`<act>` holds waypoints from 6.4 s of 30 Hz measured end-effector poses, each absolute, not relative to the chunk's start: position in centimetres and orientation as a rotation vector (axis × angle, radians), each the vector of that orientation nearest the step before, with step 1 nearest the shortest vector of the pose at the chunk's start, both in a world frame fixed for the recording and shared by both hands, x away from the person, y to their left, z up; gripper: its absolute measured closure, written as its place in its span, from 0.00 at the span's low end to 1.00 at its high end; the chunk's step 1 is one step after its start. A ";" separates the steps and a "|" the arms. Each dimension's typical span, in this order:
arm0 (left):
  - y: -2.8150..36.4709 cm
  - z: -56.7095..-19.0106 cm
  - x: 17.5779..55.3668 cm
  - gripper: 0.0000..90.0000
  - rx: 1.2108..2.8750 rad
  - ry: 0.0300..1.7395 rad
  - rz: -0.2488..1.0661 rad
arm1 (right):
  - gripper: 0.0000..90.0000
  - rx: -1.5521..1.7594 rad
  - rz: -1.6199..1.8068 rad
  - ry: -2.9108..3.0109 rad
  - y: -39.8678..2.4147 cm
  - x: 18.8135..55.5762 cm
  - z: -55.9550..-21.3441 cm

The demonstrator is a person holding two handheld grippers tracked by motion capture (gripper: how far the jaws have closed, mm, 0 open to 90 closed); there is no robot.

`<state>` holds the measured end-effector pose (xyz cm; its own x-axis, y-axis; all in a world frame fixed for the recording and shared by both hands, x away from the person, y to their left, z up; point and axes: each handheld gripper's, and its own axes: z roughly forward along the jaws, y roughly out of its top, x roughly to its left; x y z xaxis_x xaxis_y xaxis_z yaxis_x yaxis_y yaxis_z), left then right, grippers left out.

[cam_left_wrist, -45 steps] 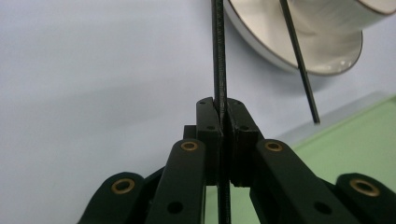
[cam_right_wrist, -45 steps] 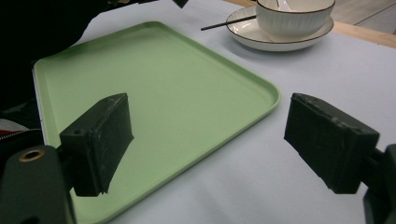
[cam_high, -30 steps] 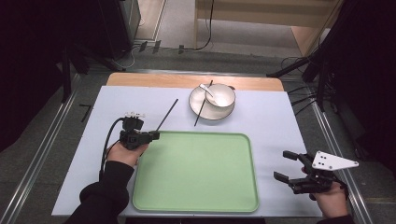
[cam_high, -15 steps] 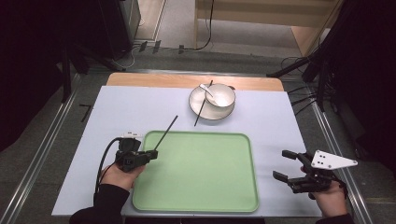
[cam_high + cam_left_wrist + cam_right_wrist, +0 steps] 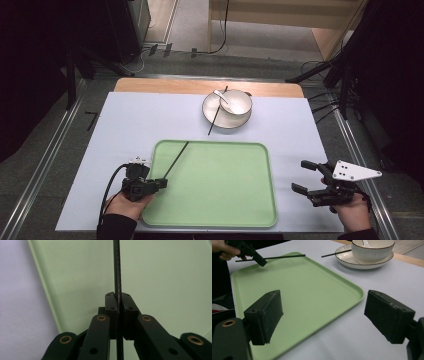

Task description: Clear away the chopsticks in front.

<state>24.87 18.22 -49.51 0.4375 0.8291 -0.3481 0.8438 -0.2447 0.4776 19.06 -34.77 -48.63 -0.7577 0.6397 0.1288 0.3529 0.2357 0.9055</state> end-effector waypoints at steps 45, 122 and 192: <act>16.9 -47.8 31.4 0.43 2.112 1.123 0.046 | 0.17 0.928 1.535 2.252 -34.7 19.1 -48.8; 1.3 -50.1 48.6 0.91 2.189 1.236 0.064 | 0.17 0.953 1.555 2.231 -35.4 19.1 -49.0; 17.1 -45.8 33.1 0.95 2.092 1.228 0.049 | 0.17 0.957 1.537 2.231 -35.2 18.8 -48.8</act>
